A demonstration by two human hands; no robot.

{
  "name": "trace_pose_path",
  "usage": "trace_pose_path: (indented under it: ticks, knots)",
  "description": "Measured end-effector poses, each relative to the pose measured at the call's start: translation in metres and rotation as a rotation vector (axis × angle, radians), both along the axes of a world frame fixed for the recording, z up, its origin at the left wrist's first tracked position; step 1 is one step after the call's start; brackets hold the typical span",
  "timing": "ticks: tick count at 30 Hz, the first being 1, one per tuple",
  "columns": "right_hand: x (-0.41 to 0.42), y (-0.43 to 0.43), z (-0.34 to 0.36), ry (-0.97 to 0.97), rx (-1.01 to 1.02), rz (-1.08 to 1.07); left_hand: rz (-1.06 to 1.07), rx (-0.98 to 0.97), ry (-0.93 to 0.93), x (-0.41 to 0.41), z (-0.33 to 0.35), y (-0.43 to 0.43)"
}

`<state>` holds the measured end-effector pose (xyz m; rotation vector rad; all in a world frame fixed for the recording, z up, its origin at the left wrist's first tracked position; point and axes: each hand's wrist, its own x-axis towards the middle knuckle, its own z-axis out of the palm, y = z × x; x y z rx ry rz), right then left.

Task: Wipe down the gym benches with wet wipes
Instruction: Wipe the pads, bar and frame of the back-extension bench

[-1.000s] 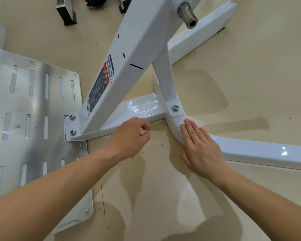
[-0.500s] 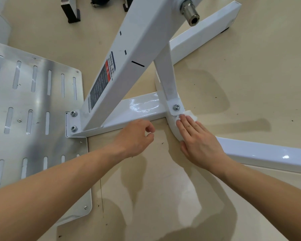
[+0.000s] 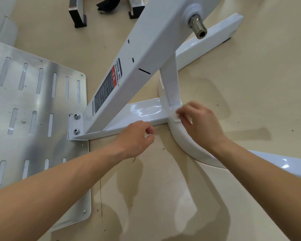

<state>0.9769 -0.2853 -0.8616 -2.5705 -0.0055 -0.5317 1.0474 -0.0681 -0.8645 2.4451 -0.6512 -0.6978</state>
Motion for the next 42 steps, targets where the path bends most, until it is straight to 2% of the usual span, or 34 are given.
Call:
trace_pose_path:
  ticks: [4, 6, 16, 21, 27, 29, 34, 36, 40, 42]
  knots:
    - [0.045, 0.030, 0.035, -0.361, 0.042, -0.153, -0.005, -0.018, 0.002, 0.001, 0.000, 0.001]
    - [0.058, 0.036, 0.042, -0.447, 0.055, -0.227, -0.004, -0.008, 0.019, 0.000, -0.001, 0.004]
    - [0.058, 0.032, 0.011, -0.296, 0.127, -0.305, 0.017, -0.010, 0.072, 0.000, -0.009, 0.015]
    - [0.065, 0.031, 0.042, -0.438, 0.257, -0.295, 0.018, -0.022, 0.071, 0.000, -0.008, 0.012]
    - [0.072, 0.028, 0.054, -0.551, 0.260, -0.263, 0.046, -0.046, 0.108, 0.001, -0.006, 0.011]
    - [0.071, 0.022, 0.043, -0.500, 0.236, -0.256, 0.049, -0.043, 0.104, 0.001, -0.005, 0.012]
    - [0.058, 0.012, 0.007, -0.218, 0.252, -0.304, 0.060, -0.052, 0.092, 0.003, -0.002, 0.013]
    - [0.060, 0.015, 0.020, -0.285, 0.265, -0.300, 0.059, -0.051, 0.067, 0.004, -0.002, 0.012]
    - [0.072, 0.028, 0.063, -0.545, 0.246, -0.208, 0.055, -0.056, 0.046, 0.006, -0.005, 0.012]
    - [0.074, 0.027, 0.060, -0.545, 0.205, -0.200, 0.064, -0.063, 0.048, 0.007, -0.006, 0.011]
